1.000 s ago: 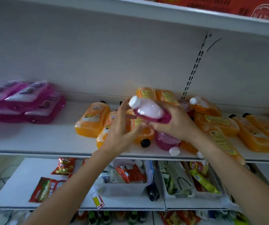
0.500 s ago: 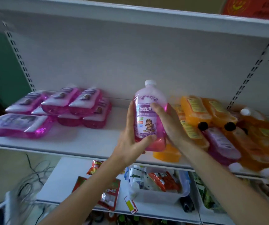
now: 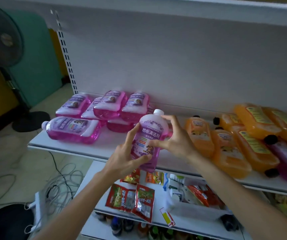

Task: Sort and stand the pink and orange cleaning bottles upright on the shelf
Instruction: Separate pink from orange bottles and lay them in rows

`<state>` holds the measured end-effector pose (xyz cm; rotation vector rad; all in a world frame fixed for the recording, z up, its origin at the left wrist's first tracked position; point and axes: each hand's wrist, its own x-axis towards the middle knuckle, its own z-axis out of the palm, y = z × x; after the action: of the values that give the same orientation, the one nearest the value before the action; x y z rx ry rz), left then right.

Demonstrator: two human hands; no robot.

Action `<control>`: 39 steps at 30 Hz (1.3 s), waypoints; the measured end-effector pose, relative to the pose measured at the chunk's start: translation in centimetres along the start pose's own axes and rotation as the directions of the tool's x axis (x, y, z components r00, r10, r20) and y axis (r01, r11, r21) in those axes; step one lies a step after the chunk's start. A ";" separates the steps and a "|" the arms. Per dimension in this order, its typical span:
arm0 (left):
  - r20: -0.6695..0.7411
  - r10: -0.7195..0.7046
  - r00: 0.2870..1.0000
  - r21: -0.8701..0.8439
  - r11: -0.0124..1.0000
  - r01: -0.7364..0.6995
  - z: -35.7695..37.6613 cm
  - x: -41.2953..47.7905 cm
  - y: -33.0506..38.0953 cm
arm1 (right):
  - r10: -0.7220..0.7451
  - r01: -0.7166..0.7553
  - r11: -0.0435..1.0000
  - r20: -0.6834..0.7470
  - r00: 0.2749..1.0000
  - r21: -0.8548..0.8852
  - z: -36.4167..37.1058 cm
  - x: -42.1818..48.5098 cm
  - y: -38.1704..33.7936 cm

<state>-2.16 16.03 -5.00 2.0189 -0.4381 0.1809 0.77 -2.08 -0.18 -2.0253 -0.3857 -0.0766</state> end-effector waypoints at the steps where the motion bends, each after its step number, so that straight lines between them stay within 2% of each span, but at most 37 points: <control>1: -0.010 0.016 1.000 0.032 0.999 -0.016 -0.6 0.0 -0.4 | 0.020 -0.019 1.000 -0.022 1.000 0.011 0.6 0.0 0.0; 4: -0.119 0.115 0.986 0.302 0.951 -0.075 -2.0 0.0 -1.3 | 0.082 -0.074 0.995 -0.119 0.989 0.069 2.1 -0.1 0.2; 7: -0.235 0.180 0.955 0.530 0.848 -0.030 -2.5 -0.2 -2.0 | 0.187 -0.169 0.978 -0.151 0.971 0.119 2.9 -0.7 0.3; 9: -0.249 0.180 0.952 0.538 0.843 -0.018 -2.8 -0.5 -2.2 | 0.225 -0.218 0.973 -0.103 0.969 0.072 2.9 -0.9 0.3; 14: -0.335 0.177 0.926 0.401 0.915 -0.030 -4.2 -0.7 -2.6 | 0.266 -0.264 0.942 -0.017 0.964 -0.209 2.6 -1.4 0.3; 17: -0.397 0.123 0.910 0.421 0.905 0.061 -5.4 0.4 -2.1 | 0.184 -0.186 0.887 -0.046 0.982 -0.422 3.3 -1.9 0.0; 19: -0.413 0.072 0.908 0.398 0.911 0.109 -5.6 0.9 -1.6 | 0.108 -0.122 0.790 -0.060 0.992 -0.601 3.8 -1.5 -0.1; 21: -0.428 0.059 0.902 0.355 0.929 0.108 -5.5 1.1 -1.1 | 0.075 -0.106 0.741 -0.076 0.994 -0.663 4.4 -1.0 -0.1; 23: -0.432 0.067 0.899 0.309 0.948 0.078 -4.9 1.2 -0.4 | 0.093 -0.128 0.749 -0.088 0.992 -0.650 5.4 -0.5 0.0; 25: -0.413 0.086 0.907 0.290 0.956 0.041 -4.0 1.5 0.6 | 0.135 -0.175 0.799 -0.112 0.984 -0.575 6.2 -0.2 0.1; 28: -0.345 0.161 0.925 0.312 0.949 -0.049 -2.2 1.6 1.8 | 0.176 -0.200 0.925 -0.103 0.979 -0.323 5.9 -0.2 0.5; 30: -0.281 0.224 0.933 0.329 0.936 -0.126 -0.9 1.6 2.2 | 0.209 -0.213 0.962 -0.044 0.977 -0.171 4.2 -0.8 1.1; 32: -0.215 0.268 0.939 0.330 0.925 -0.189 0.7 1.7 2.4 | 0.172 -0.174 0.982 -0.030 0.985 -0.072 1.6 -1.7 1.6; 35: -0.132 0.284 0.950 0.291 0.927 -0.237 4.2 2.2 3.2 | 0.104 -0.115 0.992 -0.173 0.979 -0.057 -3.8 -3.2 2.4; 39: -0.016 0.349 0.937 0.240 0.911 -0.335 10.0 3.4 5.9 | 0.014 -0.129 0.967 -0.459 0.888 -0.220 -12.3 -6.0 4.3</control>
<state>-1.86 3.97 -3.75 2.1461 -0.7643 0.5292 -2.25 -16.08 0.64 -2.1803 0.0007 -0.5692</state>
